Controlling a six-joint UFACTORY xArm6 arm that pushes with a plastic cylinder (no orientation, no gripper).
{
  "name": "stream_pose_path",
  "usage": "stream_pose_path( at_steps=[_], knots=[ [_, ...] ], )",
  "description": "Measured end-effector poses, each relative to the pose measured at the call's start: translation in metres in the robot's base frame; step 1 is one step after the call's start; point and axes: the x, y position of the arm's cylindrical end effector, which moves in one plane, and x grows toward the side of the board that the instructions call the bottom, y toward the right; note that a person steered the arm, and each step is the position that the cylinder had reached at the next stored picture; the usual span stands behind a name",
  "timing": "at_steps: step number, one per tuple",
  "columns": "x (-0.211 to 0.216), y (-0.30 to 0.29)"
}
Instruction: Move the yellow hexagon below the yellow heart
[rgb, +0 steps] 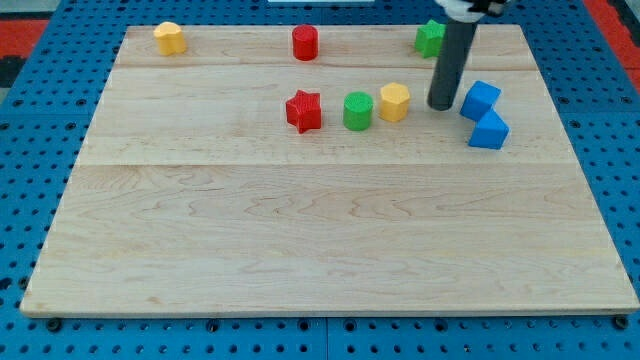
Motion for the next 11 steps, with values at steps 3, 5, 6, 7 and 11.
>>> stream_pose_path(
  at_steps=[3,5,6,7,11],
  knots=[
    [-0.041,-0.071],
    [-0.032,-0.196],
    [-0.031,-0.161],
    [-0.003,-0.155],
    [-0.034,-0.3]
  ],
)
